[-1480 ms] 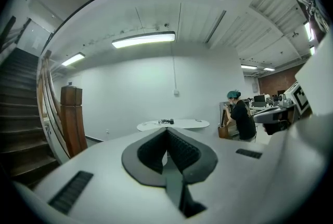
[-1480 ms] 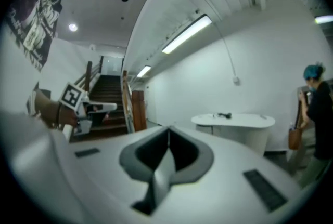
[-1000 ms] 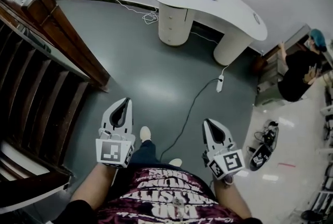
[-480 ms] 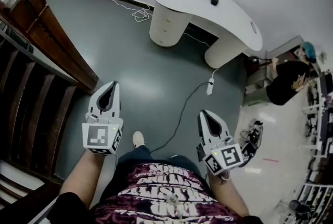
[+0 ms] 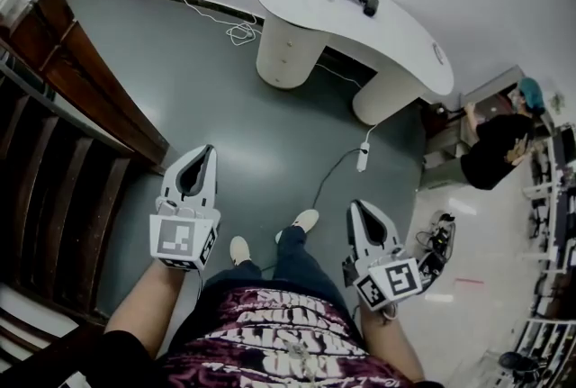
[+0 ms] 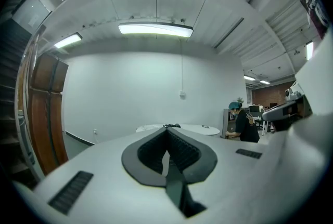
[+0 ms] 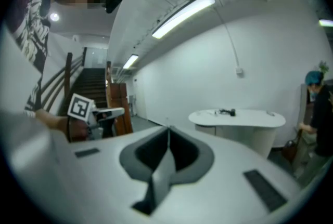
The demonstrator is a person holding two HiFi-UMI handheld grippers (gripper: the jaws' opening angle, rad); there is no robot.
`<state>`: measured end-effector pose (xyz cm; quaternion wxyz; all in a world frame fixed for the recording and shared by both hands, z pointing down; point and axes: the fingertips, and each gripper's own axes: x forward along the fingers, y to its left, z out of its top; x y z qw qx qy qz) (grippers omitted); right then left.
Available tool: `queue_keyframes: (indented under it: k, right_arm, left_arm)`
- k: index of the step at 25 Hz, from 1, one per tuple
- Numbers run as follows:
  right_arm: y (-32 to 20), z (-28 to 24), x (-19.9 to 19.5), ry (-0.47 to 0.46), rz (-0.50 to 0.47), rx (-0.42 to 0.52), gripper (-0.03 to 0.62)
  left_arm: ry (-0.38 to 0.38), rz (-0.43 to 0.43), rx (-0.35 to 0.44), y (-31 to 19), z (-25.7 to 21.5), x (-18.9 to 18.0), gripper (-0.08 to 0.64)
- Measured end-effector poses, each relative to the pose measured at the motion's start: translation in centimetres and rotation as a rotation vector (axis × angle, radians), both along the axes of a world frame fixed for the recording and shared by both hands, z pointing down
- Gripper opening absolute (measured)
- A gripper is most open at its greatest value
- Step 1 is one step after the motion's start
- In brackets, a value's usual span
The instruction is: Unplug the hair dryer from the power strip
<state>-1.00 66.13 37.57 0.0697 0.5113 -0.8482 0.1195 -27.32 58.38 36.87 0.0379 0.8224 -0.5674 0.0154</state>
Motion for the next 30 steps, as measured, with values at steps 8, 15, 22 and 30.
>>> queue_keyframes:
  k: [8,15,22,30]
  right_arm:
    - [-3.5,1.6,2.2,-0.061,-0.035,-0.057,0.035]
    - [-10.2,2.7,5.5,-0.058,-0.064,-0.013,0.035]
    - [-14.1,-1.1,8.7,0.017,-0.089,0.142,0.035]
    - [-16.0,-2.1,11.6,0.014,-0.099,0.174,0.035]
  left_arm:
    - [-0.074,0.019,-0.023,-1.6,-0.8,2.9,0.023]
    - [-0.079,-0.049,-0.005,-8.4,-0.8,5.1,0.023]
    - [-0.072,-0.030,0.043,-10.9,-3.4,9.7,0.023]
    - [-0.084,-0.068,0.094,-10.8,-5.0,12.0,0.023]
